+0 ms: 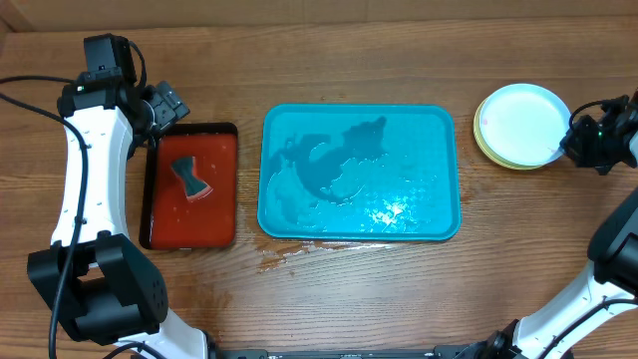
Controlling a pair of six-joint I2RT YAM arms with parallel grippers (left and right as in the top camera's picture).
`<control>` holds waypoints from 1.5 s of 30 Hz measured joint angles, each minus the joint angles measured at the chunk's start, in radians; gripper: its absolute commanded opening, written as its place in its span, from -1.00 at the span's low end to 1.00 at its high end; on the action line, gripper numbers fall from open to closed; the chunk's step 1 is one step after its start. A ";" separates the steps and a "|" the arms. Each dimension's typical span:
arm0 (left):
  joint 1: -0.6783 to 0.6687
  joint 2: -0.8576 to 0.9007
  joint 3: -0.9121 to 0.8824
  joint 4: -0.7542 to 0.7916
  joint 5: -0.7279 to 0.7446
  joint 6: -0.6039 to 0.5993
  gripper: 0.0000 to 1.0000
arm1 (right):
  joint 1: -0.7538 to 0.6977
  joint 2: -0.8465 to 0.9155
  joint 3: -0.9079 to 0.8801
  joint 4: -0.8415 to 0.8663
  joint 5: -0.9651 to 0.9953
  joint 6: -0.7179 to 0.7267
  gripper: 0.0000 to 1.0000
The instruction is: Clean dirty plates on tray and stack at the side
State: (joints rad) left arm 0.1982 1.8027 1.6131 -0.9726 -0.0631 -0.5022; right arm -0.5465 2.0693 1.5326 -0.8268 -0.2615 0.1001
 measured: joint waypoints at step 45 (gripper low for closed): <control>0.000 0.000 0.000 0.000 0.000 0.000 0.99 | 0.248 -0.989 -0.186 -0.626 -0.111 -0.023 1.00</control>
State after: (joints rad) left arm 0.1982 1.8027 1.6131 -0.9726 -0.0631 -0.5022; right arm -0.2985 1.0801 1.3468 -1.4532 -0.3729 0.0776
